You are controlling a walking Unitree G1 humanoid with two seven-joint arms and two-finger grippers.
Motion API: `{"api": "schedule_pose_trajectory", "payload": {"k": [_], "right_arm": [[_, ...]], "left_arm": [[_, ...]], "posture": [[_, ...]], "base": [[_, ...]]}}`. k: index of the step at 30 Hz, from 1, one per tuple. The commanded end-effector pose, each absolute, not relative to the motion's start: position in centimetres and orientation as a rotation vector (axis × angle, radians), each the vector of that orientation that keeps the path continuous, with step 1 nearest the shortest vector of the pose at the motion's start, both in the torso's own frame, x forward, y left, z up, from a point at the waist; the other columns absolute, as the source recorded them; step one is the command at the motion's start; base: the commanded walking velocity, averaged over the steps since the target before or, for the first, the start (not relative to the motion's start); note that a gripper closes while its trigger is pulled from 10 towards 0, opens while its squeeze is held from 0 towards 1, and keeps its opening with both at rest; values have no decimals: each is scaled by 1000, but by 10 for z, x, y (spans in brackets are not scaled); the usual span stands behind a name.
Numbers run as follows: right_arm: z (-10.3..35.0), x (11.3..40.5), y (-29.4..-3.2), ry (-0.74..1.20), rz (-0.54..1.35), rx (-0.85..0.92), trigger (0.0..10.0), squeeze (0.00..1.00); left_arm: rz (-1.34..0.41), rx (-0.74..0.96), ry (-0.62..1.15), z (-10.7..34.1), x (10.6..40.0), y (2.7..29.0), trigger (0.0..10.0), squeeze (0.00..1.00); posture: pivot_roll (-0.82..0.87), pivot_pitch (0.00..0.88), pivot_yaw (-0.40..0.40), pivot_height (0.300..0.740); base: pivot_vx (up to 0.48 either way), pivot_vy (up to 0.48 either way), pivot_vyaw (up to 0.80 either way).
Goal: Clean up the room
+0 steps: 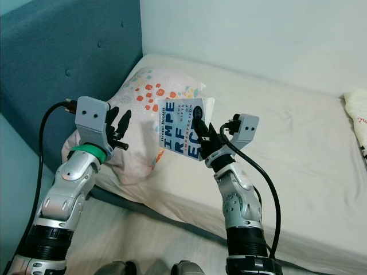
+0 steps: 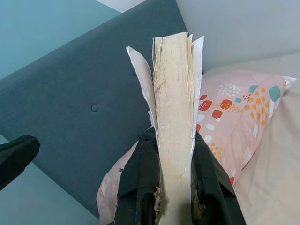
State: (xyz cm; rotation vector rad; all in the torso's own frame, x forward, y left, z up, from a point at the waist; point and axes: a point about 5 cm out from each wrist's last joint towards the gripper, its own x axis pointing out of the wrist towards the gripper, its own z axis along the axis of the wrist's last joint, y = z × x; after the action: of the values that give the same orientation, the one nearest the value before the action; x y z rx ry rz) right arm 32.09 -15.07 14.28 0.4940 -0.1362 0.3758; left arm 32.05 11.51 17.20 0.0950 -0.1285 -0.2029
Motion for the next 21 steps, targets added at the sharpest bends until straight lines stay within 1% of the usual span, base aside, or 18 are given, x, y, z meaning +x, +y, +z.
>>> {"api": "schedule_pose_trajectory", "payload": {"k": [1,7,21], "right_arm": [[143,320,-154,-155,361,491,10000,0],[143,320,-155,-155,360,489,10000,0],[144,323,-168,-156,329,455,10000,0]], "left_arm": [[-205,101,-106,167,318,115,10000,0],[-206,101,-105,167,318,115,10000,0],[-201,106,-95,165,317,118,10000,0]], "posture": [[-33,11,20,690],[-34,14,22,675],[-34,20,23,635]], "base": [[0,0,0],[0,0,0],[0,0,0]]}}
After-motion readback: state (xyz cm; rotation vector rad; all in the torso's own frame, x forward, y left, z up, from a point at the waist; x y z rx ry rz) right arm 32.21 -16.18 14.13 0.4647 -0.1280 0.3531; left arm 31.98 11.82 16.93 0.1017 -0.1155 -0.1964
